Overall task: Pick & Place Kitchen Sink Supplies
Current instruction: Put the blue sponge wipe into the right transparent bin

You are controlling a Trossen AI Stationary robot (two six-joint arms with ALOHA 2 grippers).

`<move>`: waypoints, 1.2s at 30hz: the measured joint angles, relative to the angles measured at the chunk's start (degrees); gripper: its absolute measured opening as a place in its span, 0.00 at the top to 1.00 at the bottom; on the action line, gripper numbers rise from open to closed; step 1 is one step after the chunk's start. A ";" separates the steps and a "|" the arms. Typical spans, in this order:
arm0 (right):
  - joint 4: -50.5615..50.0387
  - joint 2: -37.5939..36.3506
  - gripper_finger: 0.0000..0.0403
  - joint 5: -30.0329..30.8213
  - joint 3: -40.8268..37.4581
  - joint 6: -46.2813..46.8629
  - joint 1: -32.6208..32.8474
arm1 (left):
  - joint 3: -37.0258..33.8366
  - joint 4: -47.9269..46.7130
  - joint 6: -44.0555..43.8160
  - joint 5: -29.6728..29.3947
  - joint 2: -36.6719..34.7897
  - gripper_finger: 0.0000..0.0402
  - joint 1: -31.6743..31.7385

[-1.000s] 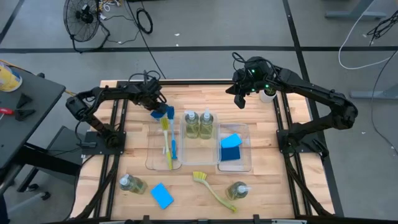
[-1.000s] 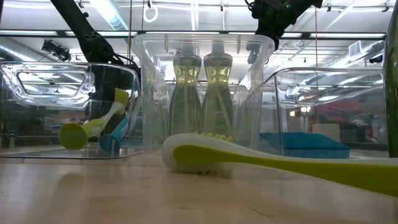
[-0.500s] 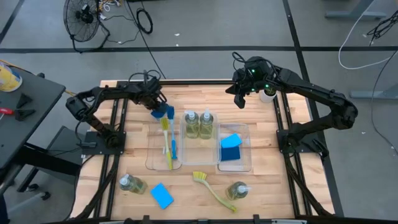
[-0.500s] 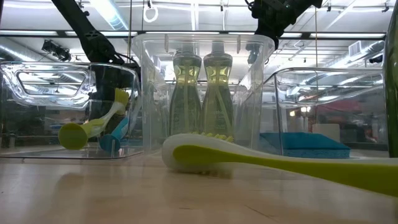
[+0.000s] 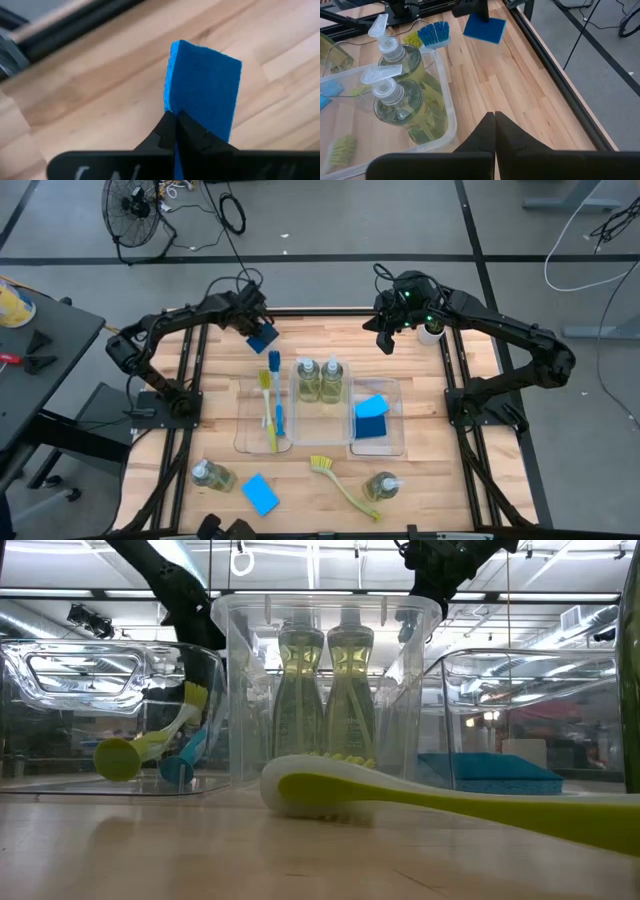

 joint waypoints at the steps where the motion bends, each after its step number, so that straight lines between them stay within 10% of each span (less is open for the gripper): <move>1: 0.00 0.00 1.00 0.02 0.00 0.00 0.00 | 1.05 -0.48 0.27 -0.24 0.00 0.99 0.00; 22: 2.28 0.00 0.96 0.00 0.00 2.05 0.00 | 22.04 0.68 3.71 -1.00 -0.07 0.99 -2.27; 36: 23.57 0.00 0.55 1.30 0.02 13.32 0.02 | 26.18 20.50 1.57 8.88 -0.10 0.99 -6.88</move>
